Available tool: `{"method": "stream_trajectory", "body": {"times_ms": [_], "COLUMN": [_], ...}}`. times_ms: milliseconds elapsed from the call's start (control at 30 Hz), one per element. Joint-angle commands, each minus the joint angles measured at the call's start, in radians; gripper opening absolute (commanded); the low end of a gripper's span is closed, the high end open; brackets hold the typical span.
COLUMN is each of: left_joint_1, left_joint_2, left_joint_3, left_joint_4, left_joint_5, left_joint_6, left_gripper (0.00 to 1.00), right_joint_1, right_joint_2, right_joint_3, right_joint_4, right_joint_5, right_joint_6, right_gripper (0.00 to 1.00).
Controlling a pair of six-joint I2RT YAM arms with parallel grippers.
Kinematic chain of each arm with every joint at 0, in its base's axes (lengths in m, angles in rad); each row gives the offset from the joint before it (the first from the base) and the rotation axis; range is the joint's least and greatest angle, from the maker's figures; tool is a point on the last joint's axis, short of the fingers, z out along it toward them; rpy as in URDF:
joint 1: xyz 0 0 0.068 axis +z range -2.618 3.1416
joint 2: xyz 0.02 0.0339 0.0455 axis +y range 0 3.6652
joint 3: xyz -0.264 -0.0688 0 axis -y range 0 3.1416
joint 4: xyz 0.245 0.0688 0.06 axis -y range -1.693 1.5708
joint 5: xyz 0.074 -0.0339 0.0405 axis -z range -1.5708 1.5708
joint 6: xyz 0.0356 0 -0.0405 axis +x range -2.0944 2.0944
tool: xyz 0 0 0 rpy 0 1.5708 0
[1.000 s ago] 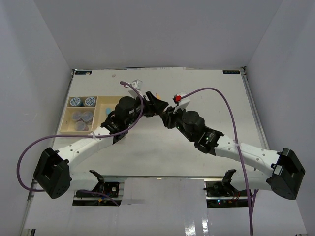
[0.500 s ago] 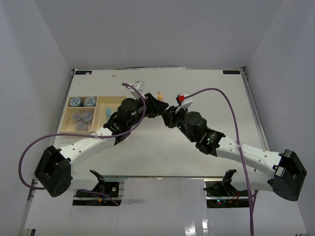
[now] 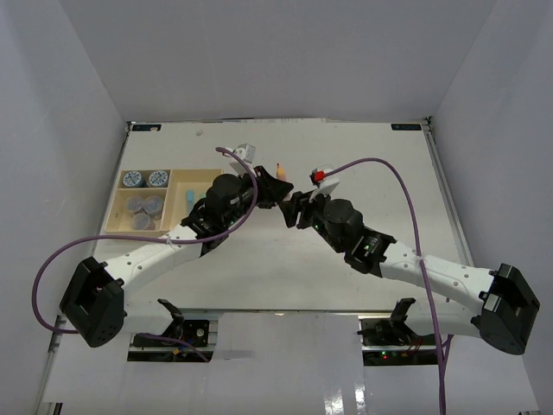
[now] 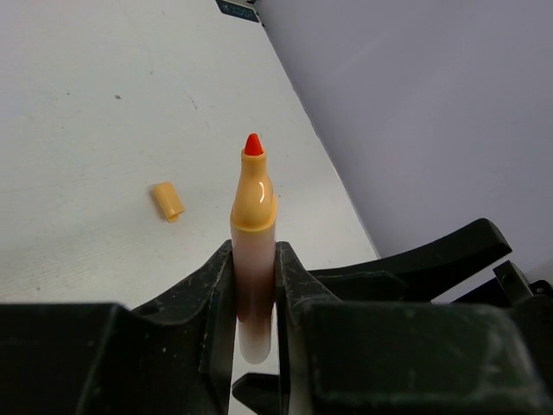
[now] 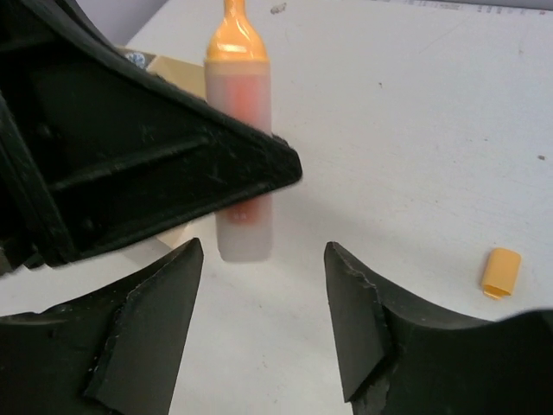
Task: Sort the stationery into containers
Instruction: Pick up the pen from the center of the board, then pick up the pen cap from the center of the board.
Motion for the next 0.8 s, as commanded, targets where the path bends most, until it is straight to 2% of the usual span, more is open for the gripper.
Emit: {"method": "stream_trajectory", "body": {"times_ms": [0,67,100,167,200,267,300,433,567,767], "left_joint_1": [0.000,0.007,0.023,0.047,0.076,0.113,0.159,0.257,0.267,0.268], "left_joint_2": [-0.057,-0.070,-0.085,-0.100,-0.117,-0.129,-0.133,-0.142,-0.162,-0.214], "left_joint_3": [0.005,0.005,0.002,-0.006,-0.006,-0.009,-0.006,0.000,0.020,-0.017], "left_joint_4": [-0.017,-0.047,-0.053,-0.079,-0.089,-0.133,-0.153,-0.260,-0.354,-0.396], "left_joint_5": [-0.043,-0.052,-0.049,-0.025,-0.019,0.059,0.078,0.205,0.241,0.293], "left_joint_6": [0.092,0.148,0.165,0.226,0.249,0.310,0.326,0.413,0.507,0.580], "left_gripper": [0.15,0.15,0.14,0.14,0.13,0.13,0.13,0.00,0.00,0.00], "right_joint_1": [0.005,0.002,0.002,-0.003,-0.010,-0.053,-0.081,-0.254,-0.337,-0.408], "right_joint_2": [-0.043,-0.065,-0.072,-0.095,-0.101,-0.105,-0.101,-0.034,0.082,0.329], "right_joint_3": [-0.033,-0.054,-0.062,-0.080,-0.086,-0.086,-0.080,-0.022,0.104,0.357], "right_joint_4": [-0.027,-0.052,-0.066,-0.116,-0.134,-0.196,-0.220,-0.331,-0.482,-0.645], "right_joint_5": [0.028,0.035,0.044,0.053,0.042,0.010,-0.054,-0.175,-0.191,-0.168], "right_joint_6": [0.011,0.014,0.016,0.016,0.015,0.007,0.010,0.019,-0.024,-0.042], "right_gripper": [0.66,0.73,0.80,0.88,0.99,0.91,0.90,0.90,0.90,1.00]}}
